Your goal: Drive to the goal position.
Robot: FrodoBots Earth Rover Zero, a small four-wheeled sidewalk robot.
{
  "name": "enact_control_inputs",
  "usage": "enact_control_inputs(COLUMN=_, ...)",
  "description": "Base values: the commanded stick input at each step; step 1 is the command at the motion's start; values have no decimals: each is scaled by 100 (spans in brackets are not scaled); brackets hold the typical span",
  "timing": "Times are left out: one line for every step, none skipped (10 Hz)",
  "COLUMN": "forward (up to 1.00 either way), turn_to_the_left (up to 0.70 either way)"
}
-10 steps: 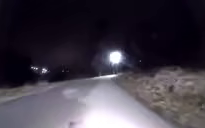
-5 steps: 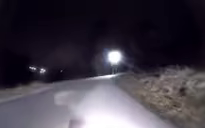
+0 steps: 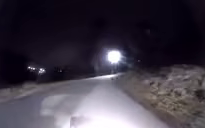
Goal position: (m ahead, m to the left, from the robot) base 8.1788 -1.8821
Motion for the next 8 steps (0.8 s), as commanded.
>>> enact_control_inputs(forward=100, turn_to_the_left=0)
enact_control_inputs(forward=100, turn_to_the_left=0)
enact_control_inputs(forward=100, turn_to_the_left=0)
enact_control_inputs(forward=100, turn_to_the_left=0)
enact_control_inputs(forward=100, turn_to_the_left=0)
enact_control_inputs(forward=100, turn_to_the_left=0)
enact_control_inputs(forward=100, turn_to_the_left=0)
enact_control_inputs(forward=100, turn_to_the_left=0)
